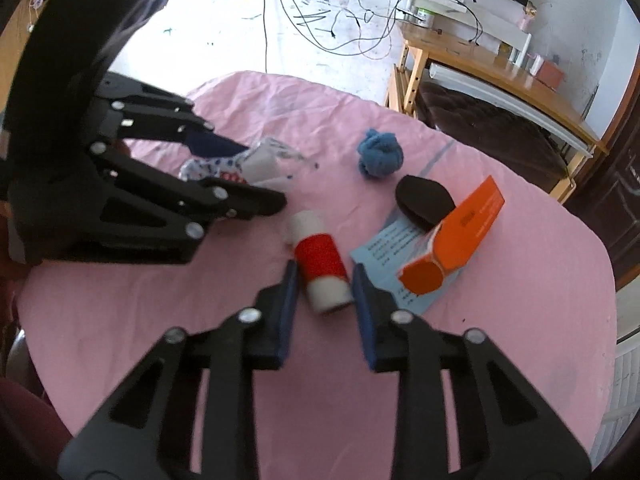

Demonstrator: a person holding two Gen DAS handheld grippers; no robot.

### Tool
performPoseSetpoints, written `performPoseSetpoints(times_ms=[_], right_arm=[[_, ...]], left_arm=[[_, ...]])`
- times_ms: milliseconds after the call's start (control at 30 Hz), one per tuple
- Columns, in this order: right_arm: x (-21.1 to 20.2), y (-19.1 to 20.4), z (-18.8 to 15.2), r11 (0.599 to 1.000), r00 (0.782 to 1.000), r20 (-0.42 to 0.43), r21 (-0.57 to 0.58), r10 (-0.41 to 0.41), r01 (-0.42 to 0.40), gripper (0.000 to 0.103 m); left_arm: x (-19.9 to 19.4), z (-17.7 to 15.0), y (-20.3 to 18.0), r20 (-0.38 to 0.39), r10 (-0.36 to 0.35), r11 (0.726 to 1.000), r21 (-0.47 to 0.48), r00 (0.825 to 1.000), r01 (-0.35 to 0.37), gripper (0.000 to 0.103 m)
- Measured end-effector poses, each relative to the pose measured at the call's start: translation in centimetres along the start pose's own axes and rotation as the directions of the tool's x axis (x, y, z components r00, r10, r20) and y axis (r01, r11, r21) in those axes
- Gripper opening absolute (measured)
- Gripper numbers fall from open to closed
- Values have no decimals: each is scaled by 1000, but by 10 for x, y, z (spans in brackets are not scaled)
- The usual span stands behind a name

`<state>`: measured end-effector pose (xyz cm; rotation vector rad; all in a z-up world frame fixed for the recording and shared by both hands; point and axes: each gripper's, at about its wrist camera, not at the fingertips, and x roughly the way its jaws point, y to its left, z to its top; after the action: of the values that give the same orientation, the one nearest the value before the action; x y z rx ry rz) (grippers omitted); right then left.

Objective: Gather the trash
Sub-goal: 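Grasp the white printed snack bag with the left tool while the right tool grasps the red-and-white tube, then carry the snack bag and tube over the yellow bin and open both tools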

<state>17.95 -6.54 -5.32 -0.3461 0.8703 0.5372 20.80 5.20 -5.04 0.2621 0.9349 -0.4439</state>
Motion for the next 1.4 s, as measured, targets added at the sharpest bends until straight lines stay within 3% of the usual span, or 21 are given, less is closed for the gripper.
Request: performPoseSetpoints(times_ms=[433, 733, 1067, 1400], right_arm=[[-39, -15, -6, 998, 995, 100, 63, -5, -1, 20], [-89, -61, -22, 984, 979, 188, 173, -83, 51, 20], [-128, -134, -63, 939, 957, 217, 325, -190, 112, 20], [-158, -219, -137, 851, 928, 197, 491, -317, 186, 20]], left_arm=[[-55, -3, -17, 90, 39, 999, -12, 995, -38, 24], [-92, 28, -47, 162, 83, 997, -25, 983, -79, 24], [-84, 72, -110, 173, 37, 999, 31, 984, -43, 24], [-55, 113, -192, 153, -55, 996, 73, 987, 45, 24]])
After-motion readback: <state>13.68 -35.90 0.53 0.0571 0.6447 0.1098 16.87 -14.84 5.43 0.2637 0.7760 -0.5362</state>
